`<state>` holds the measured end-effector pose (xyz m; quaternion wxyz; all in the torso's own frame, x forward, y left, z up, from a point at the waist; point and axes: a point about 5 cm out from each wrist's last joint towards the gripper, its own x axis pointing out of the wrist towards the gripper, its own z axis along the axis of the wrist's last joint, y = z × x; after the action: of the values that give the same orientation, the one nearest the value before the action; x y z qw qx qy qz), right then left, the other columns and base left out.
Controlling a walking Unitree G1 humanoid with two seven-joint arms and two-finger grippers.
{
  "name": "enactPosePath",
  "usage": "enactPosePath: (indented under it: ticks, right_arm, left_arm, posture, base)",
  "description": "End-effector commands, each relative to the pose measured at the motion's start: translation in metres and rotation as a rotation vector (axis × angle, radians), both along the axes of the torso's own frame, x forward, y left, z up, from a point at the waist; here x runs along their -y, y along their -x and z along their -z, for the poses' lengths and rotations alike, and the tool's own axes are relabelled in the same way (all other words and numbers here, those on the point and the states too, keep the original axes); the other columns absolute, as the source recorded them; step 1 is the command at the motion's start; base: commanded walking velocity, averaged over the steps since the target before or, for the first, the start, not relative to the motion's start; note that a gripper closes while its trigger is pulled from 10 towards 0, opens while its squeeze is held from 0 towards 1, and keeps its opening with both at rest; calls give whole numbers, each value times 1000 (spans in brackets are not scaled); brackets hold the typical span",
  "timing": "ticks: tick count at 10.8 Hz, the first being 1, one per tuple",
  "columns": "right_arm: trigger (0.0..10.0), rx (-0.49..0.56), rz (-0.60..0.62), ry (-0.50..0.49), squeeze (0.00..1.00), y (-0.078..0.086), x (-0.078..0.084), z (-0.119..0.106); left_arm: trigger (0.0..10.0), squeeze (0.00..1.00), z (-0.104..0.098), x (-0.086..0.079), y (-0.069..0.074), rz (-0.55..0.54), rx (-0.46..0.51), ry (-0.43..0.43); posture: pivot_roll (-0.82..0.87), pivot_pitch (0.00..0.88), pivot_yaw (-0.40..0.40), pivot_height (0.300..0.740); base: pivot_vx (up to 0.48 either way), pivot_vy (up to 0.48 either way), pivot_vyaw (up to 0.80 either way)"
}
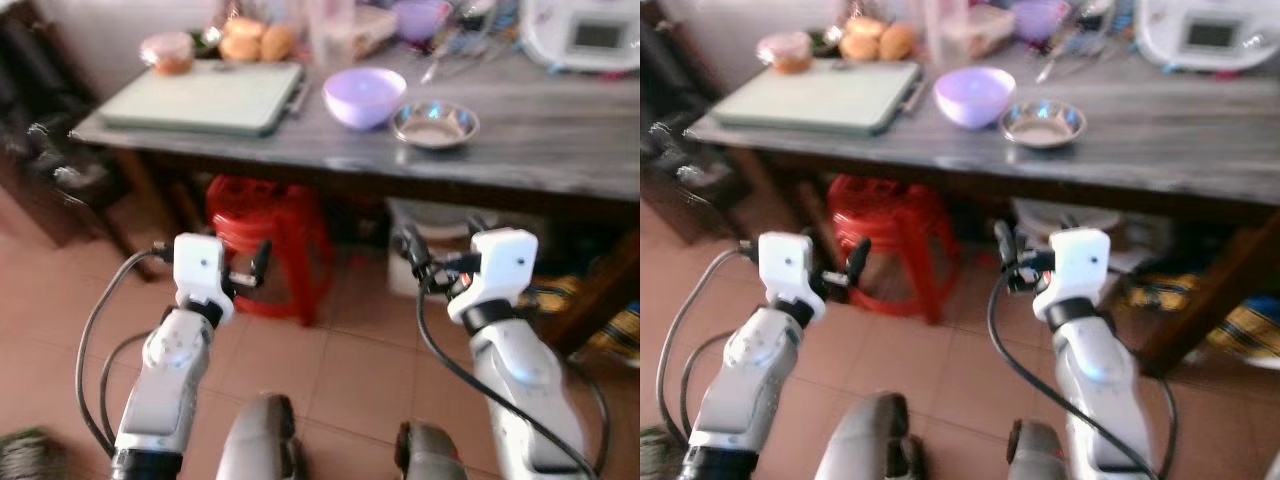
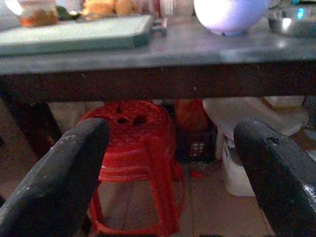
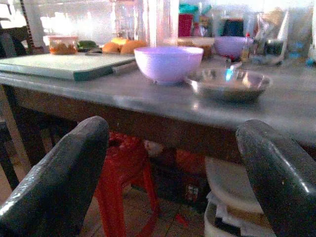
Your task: Setting the table
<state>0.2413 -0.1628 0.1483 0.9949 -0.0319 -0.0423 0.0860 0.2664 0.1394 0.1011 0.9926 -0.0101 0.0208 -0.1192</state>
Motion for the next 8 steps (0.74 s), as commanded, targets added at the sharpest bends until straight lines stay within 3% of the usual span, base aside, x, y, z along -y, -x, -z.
enactPosePath:
  ticks: [1,3,6,8]
  right_arm:
    - [10000,10,-3,-9,0,1,0,-2]
    - [10000,13,34,-22,0,3,3,-2]
    - [10000,22,222,-80,0,-2,18,0]
    - [10000,37,226,-57,0,-8,13,0]
  left_arm:
    - [10000,0,-1,-4,-3,6,7,-13]
    - [10000,0,0,-4,-5,-7,12,-15]
    - [10000,0,2,-10,-6,-85,29,-17]
    - [10000,0,-4,-11,-12,-91,52,-28]
  posture:
    - [-95,0,127,740]
    - [-95,0,107,740]
    - [-55,0,42,740]
    - [-58,0,63,740]
  base:
    - [0,0,0]
    - [0,0,0]
    - [0,0,0]
    - [0,0,0]
